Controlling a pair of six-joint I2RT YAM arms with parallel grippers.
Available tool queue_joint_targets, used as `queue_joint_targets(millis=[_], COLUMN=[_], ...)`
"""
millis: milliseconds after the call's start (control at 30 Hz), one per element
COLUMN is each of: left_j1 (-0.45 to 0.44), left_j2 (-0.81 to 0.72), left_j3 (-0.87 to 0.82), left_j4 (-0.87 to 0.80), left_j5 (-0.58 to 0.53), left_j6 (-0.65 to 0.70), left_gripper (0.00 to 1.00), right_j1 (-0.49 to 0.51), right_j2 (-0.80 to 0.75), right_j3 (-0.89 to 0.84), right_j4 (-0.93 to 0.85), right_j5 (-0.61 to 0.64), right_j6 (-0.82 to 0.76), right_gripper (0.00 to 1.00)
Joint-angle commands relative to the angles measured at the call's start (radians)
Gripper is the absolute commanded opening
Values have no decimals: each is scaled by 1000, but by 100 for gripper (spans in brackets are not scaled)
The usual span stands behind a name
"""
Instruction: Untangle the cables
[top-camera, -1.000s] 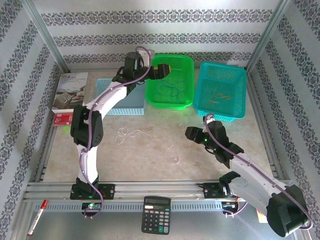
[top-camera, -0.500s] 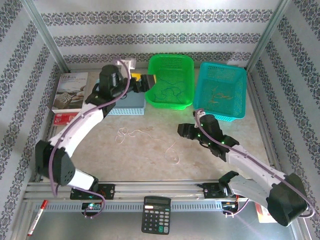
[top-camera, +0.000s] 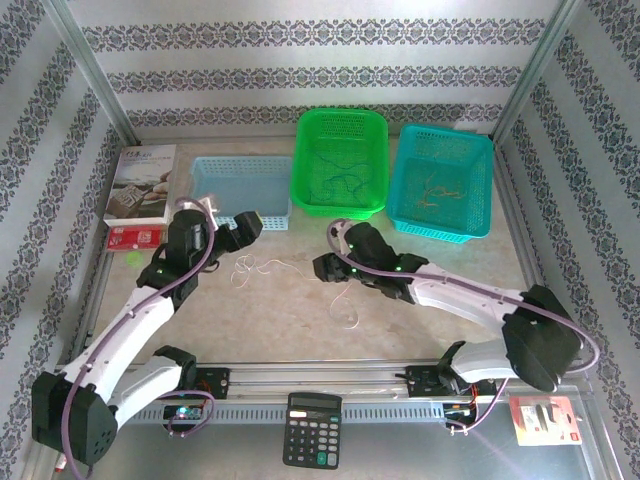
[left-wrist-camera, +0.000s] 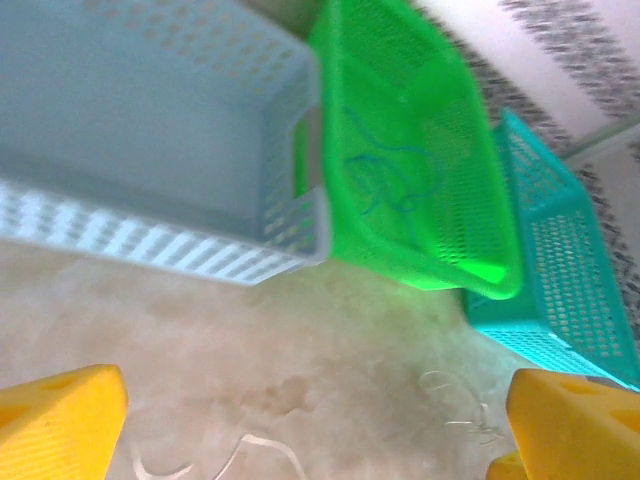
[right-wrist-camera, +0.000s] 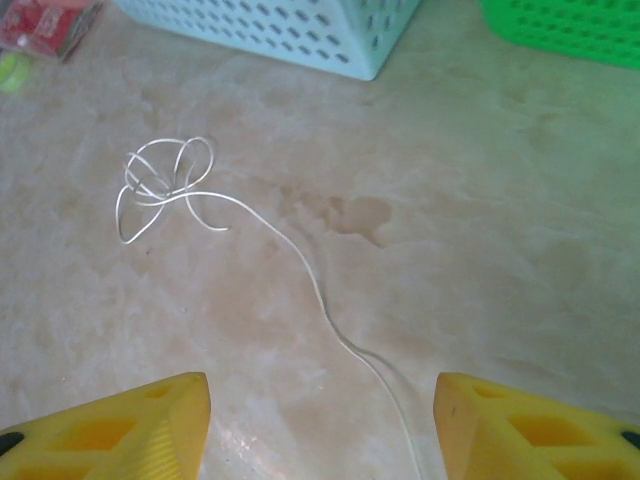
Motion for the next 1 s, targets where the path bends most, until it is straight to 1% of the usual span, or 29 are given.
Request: queue_joint_targets(millis=[0,100,300,500,700,967], left_j1=[28,36,45,58,73,92], left_j2=[-17,-48,-119,-137,-137,-141], left_j3=[-36,-67,-113,-111,-107,-106], left_j4=[-112,-164,-200,-215,-203,-190], left_j5=[-60,-104,-163,-157,-139,-116], left_j6=[-79,-106,-147,-142,-141,-143], left_gripper=[95,95,95,95,95,95], right_j1=[34,54,89,111,113,113], right_j2=[71,156,336,466,563,628], right_j3=[70,130,276,408,504,497], right_j4=[19,12,-24,-49,-97,-67], right_j5=[24,8,-31,-36,-10,60], right_j6=[-56,-91,-171,-258,-298,-282], right_gripper=[61,62,63,64,65,63])
